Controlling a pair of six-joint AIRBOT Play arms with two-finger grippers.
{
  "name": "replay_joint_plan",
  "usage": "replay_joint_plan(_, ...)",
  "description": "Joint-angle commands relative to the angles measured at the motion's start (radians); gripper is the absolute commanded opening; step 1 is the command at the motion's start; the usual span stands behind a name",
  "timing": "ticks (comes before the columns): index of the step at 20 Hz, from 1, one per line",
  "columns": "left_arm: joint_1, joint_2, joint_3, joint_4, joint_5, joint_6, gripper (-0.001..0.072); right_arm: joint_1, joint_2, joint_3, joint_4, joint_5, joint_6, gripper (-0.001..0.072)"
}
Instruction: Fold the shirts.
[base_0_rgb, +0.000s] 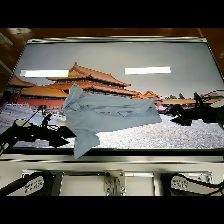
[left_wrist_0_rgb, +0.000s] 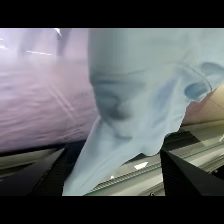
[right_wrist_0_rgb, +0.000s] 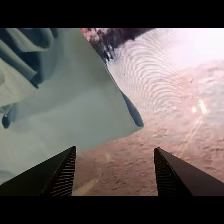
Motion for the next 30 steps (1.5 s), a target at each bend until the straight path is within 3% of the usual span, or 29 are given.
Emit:
replay_joint_plan(1,-0.095,-0.053,-0.016,-0.062,0.091,0.005,0.0676,0.056,-0.041,-0.003,0.008,-0.052,0.016,0.0597)
replay_joint_plan(3,-0.107,-0.090,-0.016,-0.063,0.107,0.001,0.0640,0.061,-0.055,-0.003,0.014,-0.044,0.021,0.0597)
replay_joint_plan(6,-0.104,-0.108,-0.009,-0.068,0.142,0.001,0.0299,0.062,-0.065,-0.003,0.018,-0.028,0.026,0.0597)
replay_joint_plan(8,-0.104,-0.108,0.013,-0.072,0.145,0.001,0.0131,0.063,-0.087,-0.004,0.024,-0.011,0.026,0.0597)
replay_joint_plan(10,-0.105,-0.102,0.045,-0.076,0.125,0.009,0.0038,0.078,-0.116,-0.003,0.036,-0.014,0.026,0.0597)
replay_joint_plan(15,-0.105,-0.101,0.137,-0.075,0.051,0.037,0.0037,0.165,-0.177,-0.003,0.047,-0.124,0.026,0.0591)
replay_joint_plan(16,-0.105,-0.101,0.159,-0.075,0.023,0.063,0.0036,0.181,-0.175,-0.003,0.052,-0.164,0.023,0.0396)
replay_joint_plan(17,-0.104,-0.100,0.185,-0.074,-0.006,0.093,0.0036,0.189,-0.172,0.001,0.064,-0.192,0.024,0.0070)
replay_joint_plan(19,-0.104,-0.072,0.261,-0.027,-0.037,0.101,0.0034,0.193,-0.154,0.032,0.092,-0.198,0.006,0.0061)
replay_joint_plan(22,-0.103,0.040,0.454,0.089,-0.073,0.045,0.0034,0.193,-0.041,0.124,0.114,-0.129,-0.122,0.0061)
replay_joint_plan(24,-0.103,0.138,0.670,0.149,-0.129,0.042,0.0034,0.193,0.097,0.219,0.122,-0.050,-0.213,0.0061)
replay_joint_plan(26,-0.102,0.233,0.951,0.194,-0.134,0.019,0.0034,0.192,0.272,0.340,0.122,-0.022,-0.222,0.0061)
replay_joint_plan(30,-0.051,0.338,1.526,0.250,-0.023,-0.027,0.0035,0.192,0.631,0.550,0.119,-0.219,-0.171,0.0061)
